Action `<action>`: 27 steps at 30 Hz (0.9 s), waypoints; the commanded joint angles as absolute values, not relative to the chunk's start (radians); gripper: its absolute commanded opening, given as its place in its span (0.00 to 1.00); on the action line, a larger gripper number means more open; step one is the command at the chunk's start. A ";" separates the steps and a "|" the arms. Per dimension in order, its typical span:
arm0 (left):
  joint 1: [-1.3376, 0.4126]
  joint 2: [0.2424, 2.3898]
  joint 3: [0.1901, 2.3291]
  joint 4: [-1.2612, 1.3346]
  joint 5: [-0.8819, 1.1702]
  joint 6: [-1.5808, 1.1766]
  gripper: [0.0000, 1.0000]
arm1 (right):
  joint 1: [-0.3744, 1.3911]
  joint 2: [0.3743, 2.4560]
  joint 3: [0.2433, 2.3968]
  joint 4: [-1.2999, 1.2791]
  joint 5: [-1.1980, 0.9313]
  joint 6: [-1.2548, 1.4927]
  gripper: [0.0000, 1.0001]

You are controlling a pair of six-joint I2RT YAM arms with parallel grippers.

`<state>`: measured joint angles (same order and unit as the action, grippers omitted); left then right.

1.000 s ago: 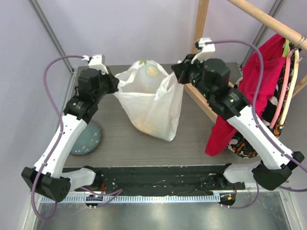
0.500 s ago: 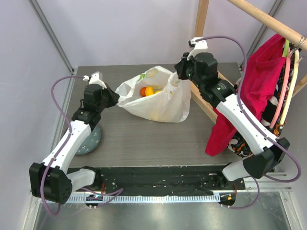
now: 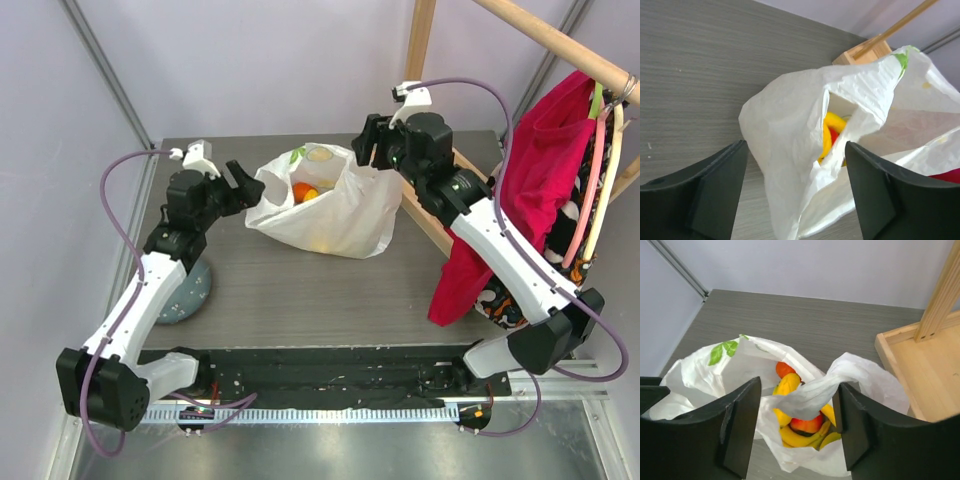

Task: Place the fruits into the plastic bag

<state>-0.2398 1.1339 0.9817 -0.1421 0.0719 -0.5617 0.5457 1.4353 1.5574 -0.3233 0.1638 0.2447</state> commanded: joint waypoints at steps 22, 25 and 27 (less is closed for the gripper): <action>-0.178 0.858 1.039 -0.330 -0.047 -0.399 1.00 | 0.548 1.000 1.171 -0.299 0.239 0.310 0.88; -0.176 0.813 1.031 -0.393 -0.098 -0.382 1.00 | 0.546 0.944 1.091 -0.264 0.233 0.304 0.88; -0.178 0.798 1.032 -0.437 -0.110 -0.371 1.00 | 0.546 0.920 1.040 -0.241 0.233 0.295 0.88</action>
